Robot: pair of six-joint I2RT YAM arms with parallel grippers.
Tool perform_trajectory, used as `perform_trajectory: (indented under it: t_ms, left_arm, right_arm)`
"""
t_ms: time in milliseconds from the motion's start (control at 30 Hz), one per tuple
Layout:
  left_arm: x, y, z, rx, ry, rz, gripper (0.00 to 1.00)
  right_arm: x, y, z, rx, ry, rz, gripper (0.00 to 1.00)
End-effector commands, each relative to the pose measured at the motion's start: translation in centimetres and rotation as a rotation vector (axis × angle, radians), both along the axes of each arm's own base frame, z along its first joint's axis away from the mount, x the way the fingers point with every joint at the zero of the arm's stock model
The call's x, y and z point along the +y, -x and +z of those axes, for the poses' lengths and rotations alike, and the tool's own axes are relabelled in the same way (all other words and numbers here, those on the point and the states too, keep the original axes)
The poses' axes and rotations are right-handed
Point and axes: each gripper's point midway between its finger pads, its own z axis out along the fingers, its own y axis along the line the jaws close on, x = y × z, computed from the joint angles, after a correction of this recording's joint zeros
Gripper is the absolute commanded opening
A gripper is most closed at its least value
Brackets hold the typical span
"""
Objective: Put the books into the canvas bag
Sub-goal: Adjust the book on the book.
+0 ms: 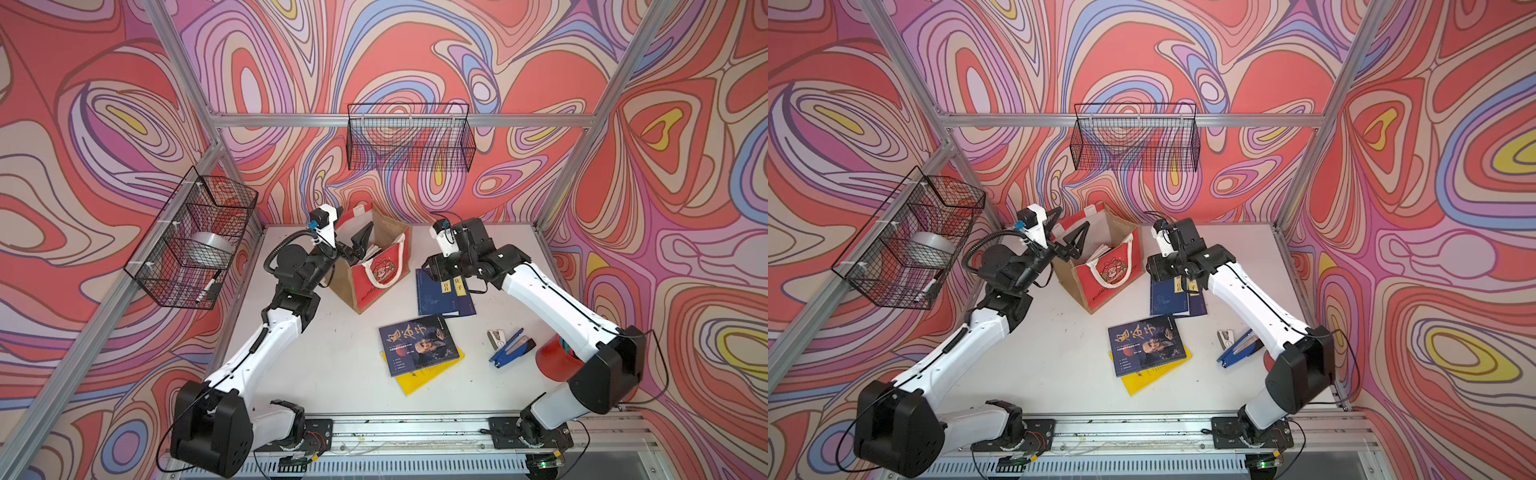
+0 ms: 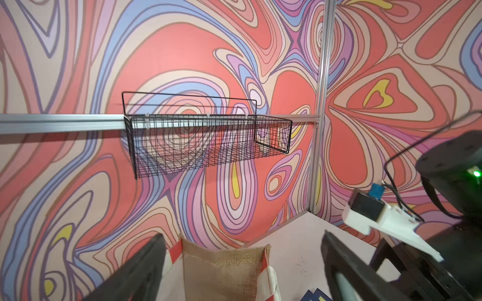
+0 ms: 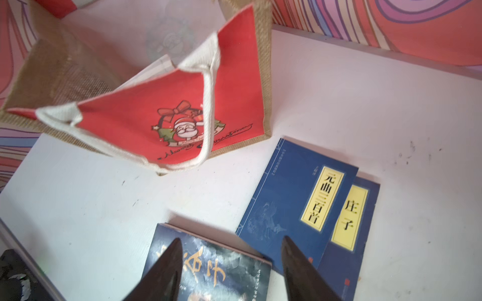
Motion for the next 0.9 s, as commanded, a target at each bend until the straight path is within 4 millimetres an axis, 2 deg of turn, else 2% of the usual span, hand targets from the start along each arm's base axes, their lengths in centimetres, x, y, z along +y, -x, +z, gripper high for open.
perform_trajectory:
  t_ms: [0,67,167,233,300,400,567,733,867]
  left_arm:
    - [1.0,0.9,-2.0,0.165,-0.043,0.043,1.0]
    - [1.5,2.1,-2.6,0.233,-0.035,0.046,1.0]
    - [1.6,4.5,-4.5,0.373,-0.006,0.009,1.0]
    - [1.8,6.1,-6.7,0.476,0.015,0.0,1.0]
    - [1.7,8.0,-9.9,0.603,0.013,-0.007,1.0]
    - [1.0,11.2,-14.7,0.767,-0.01,-0.022,1.0]
    - [0.0,15.5,-21.2,0.952,0.006,-0.048,1.0]
    - [-1.1,17.9,-27.0,1.11,0.003,-0.07,1.0]
    - [-2.1,18.7,-29.4,1.173,-0.006,-0.076,1.0]
  right_arm:
    - [0.8,4.3,-3.8,0.133,-0.015,-0.002,0.63]
    - [1.0,6.7,-6.0,0.194,-0.019,-0.02,0.66]
    - [0.6,9.5,-8.9,0.274,-0.047,-0.046,0.75]
    - [0.3,10.8,-10.1,0.306,-0.059,-0.054,0.8]
    - [-0.1,11.7,-11.0,0.333,-0.054,-0.057,0.84]
    - [-1.2,12.5,-12.1,0.359,-0.015,-0.074,0.87]
    - [-2.1,13.0,-13.8,0.376,0.014,-0.105,0.91]
    - [-1.7,13.0,-15.7,0.402,0.002,-0.1,0.92]
    - [-2.4,12.7,-16.6,0.391,0.019,-0.127,0.92]
